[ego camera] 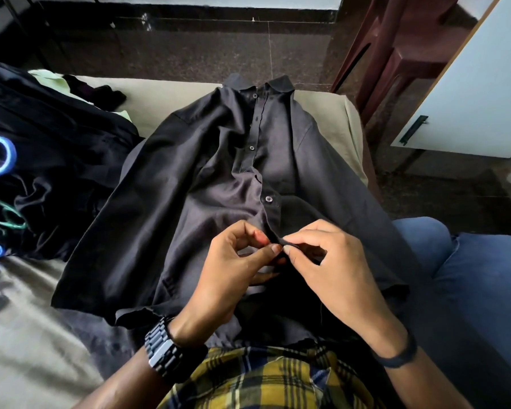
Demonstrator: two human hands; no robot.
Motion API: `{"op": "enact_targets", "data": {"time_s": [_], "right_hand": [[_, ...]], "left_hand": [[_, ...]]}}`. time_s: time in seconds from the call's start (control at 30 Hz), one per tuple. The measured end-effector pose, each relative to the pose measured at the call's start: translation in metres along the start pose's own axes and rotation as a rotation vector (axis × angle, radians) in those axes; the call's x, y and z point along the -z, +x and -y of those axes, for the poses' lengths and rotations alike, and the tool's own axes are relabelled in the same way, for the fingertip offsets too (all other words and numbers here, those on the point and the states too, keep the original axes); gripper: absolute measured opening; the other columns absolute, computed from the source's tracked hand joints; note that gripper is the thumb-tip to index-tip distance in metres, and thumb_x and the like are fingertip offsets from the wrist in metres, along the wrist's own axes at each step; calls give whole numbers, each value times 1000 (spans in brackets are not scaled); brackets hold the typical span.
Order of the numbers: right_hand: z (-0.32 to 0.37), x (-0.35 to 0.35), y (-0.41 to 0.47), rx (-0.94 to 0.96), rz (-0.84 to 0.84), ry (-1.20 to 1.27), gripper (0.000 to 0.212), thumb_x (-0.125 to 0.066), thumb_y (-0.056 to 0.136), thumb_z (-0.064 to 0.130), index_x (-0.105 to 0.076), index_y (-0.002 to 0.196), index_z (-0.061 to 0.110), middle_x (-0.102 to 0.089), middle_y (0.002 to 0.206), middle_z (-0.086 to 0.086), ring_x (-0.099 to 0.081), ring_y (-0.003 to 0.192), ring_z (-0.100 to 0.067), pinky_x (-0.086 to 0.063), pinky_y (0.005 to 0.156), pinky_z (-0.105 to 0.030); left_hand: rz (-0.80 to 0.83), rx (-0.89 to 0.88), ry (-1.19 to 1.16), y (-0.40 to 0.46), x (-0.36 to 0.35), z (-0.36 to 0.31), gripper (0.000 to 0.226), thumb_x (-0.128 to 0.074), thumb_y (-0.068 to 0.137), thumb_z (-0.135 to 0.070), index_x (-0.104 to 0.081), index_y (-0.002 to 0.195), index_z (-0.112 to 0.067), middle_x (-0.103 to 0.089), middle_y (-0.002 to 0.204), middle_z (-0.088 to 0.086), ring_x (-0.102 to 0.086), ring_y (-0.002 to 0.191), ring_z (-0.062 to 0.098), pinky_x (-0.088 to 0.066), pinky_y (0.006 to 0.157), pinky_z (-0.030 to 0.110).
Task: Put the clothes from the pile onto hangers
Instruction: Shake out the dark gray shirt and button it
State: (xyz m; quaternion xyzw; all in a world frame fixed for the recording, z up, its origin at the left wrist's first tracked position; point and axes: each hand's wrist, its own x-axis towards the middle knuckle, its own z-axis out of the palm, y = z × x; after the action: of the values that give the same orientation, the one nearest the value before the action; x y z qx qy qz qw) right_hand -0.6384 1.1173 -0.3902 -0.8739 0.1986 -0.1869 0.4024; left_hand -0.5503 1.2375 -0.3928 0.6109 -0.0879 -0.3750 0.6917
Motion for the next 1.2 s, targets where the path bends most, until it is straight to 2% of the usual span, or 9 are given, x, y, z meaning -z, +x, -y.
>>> {"op": "enact_targets", "data": {"time_s": [0.17, 0.33, 0.43, 0.6, 0.8, 0.9, 0.97, 1.1, 1.2], "right_hand": [[2, -3, -2, -123, 6, 168, 13, -75, 79, 8, -74, 89, 16, -72, 76, 11, -67, 70, 3, -51, 64, -11], [6, -1, -4, -99, -50, 163, 23, -77, 76, 6, -62, 91, 17, -69, 76, 14, -66, 73, 5, -51, 67, -10], [9, -3, -5, 11, -79, 49, 26, -76, 76, 2, -59, 92, 14, -68, 76, 16, -66, 77, 5, -48, 66, -6], [9, -9, -10, 218, -60, -224, 21, -69, 82, 7, -58, 99, 13, -70, 84, 4, -68, 78, -11, -55, 63, -31], [8, -11, -9, 189, -24, -156, 15, -65, 87, 5, -56, 97, 12, -69, 79, 3, -67, 71, -8, -53, 56, -27], [6, -8, -4, 108, -23, -20, 22, -71, 81, 0, -57, 95, 10, -71, 80, 6, -67, 80, 1, -51, 61, -10], [4, -6, -3, 81, -19, 29, 23, -72, 79, 0, -57, 94, 10, -69, 81, 9, -65, 84, 6, -50, 62, -6], [2, -6, -2, 87, -23, 13, 28, -74, 78, 1, -56, 96, 12, -66, 83, 10, -65, 80, 3, -51, 61, -9], [1, -6, -2, 123, -22, -23, 28, -73, 79, 0, -55, 97, 12, -68, 86, 7, -66, 78, -2, -53, 63, -14]], "left_hand": [[-14, -45, 66, 1, 1, 0, 23, -65, 82, 6, -50, 73, -9, -64, 67, 6, -68, 62, 17, -55, 52, 27], [-27, -84, 128, 4, 1, 0, 24, -67, 81, 6, -50, 73, -10, -66, 67, 7, -69, 65, 22, -54, 54, 29], [-38, -90, 159, 5, 1, 0, 26, -68, 81, 6, -50, 72, -11, -67, 69, 10, -69, 67, 24, -53, 53, 28], [-72, -36, 126, 8, 1, 0, 27, -67, 81, 6, -47, 74, -11, -62, 76, 20, -63, 63, 23, -52, 49, 26], [-47, -10, 27, 7, 2, 0, 27, -64, 82, 9, -44, 78, -8, -64, 69, 11, -66, 58, 15, -54, 49, 25], [-21, -19, 33, 9, 2, 3, 27, -61, 83, 11, -42, 78, -8, -64, 69, 12, -66, 60, 16, -57, 53, 30], [-11, -28, 48, 10, 3, 3, 28, -60, 84, 11, -42, 77, -9, -63, 71, 11, -65, 61, 17, -58, 55, 31], [2, -37, 82, 10, 1, 2, 26, -56, 87, 12, -42, 80, -9, -60, 78, 16, -61, 68, 23, -58, 56, 28], [-1, -43, 79, 11, 0, 0, 21, -56, 88, 7, -44, 85, -10, -62, 74, 14, -61, 67, 22, -56, 58, 28]]}}
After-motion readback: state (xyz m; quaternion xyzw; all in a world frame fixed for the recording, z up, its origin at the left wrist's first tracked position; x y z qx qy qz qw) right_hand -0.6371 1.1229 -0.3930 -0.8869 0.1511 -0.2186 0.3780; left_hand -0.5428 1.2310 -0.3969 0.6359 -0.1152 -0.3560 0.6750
